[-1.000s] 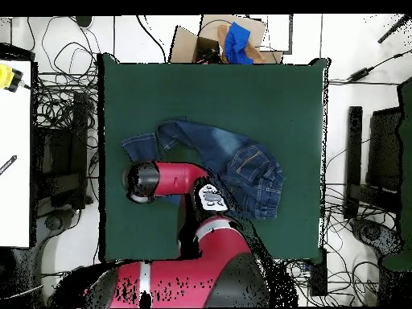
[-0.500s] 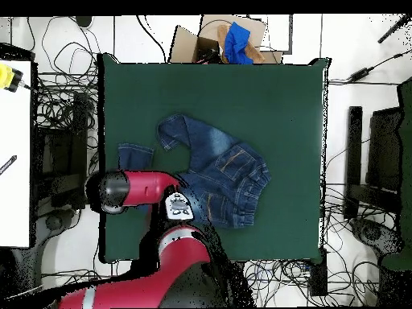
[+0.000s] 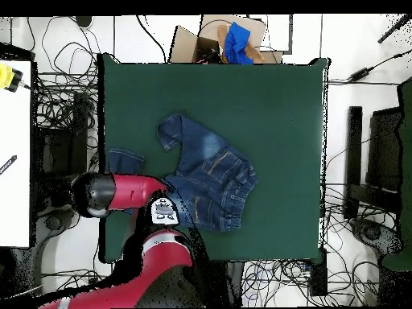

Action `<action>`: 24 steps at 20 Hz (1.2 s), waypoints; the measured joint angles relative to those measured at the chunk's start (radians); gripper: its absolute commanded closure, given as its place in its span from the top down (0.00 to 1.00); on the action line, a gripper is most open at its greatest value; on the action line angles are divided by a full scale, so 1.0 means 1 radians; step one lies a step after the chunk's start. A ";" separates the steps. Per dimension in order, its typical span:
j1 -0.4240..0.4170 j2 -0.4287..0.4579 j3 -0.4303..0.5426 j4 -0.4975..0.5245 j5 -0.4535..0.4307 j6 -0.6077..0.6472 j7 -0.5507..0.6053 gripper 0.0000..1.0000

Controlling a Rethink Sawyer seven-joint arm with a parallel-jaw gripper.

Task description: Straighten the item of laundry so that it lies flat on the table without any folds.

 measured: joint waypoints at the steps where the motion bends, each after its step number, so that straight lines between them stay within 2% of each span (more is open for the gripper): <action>1: 0.002 0.000 0.000 0.000 0.003 0.000 0.000 0.00; 9: 0.072 0.001 0.005 0.000 0.088 -0.035 0.002 0.00; 19: 0.016 0.041 0.046 0.000 0.091 -0.104 0.002 0.00; 20: 0.013 0.046 0.049 0.000 0.091 -0.105 0.002 1.00; 24: 0.013 0.051 0.049 0.000 0.092 -0.105 0.002 1.00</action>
